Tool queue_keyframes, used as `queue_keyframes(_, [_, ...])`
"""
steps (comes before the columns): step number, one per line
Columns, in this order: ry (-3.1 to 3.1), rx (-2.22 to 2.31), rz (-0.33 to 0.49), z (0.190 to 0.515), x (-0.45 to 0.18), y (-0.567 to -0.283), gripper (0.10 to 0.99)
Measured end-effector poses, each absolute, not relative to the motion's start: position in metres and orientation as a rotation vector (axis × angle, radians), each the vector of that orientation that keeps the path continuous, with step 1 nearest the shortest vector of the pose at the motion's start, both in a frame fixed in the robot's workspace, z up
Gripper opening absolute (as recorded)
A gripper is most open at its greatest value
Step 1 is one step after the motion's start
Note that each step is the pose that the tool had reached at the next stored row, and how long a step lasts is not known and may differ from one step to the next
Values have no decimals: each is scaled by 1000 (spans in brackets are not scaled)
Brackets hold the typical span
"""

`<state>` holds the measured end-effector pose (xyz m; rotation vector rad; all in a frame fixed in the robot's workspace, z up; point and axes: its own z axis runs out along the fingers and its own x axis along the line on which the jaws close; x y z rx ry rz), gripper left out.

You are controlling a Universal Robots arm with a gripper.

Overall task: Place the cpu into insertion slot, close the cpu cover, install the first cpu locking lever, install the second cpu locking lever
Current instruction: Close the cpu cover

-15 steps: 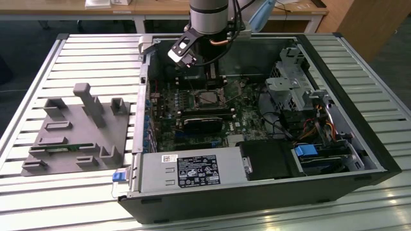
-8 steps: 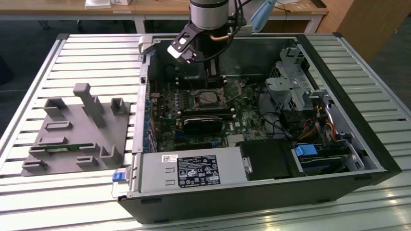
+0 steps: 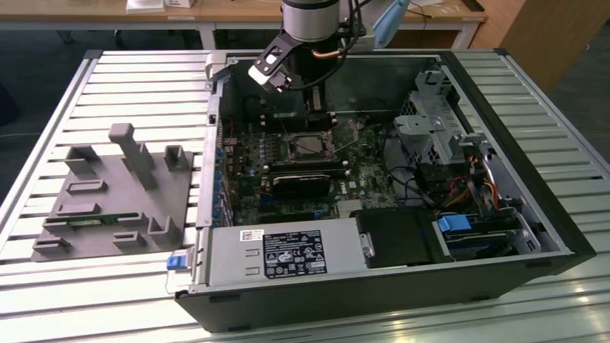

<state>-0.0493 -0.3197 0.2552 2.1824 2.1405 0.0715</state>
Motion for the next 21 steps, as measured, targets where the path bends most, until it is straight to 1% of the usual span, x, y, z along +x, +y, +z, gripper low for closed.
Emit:
queue_keyframes(10, [2141, 2182, 72, 259, -45, -320, 102])
queue_keyframes(21, [2141, 2183, 72, 259, -10, -320, 102])
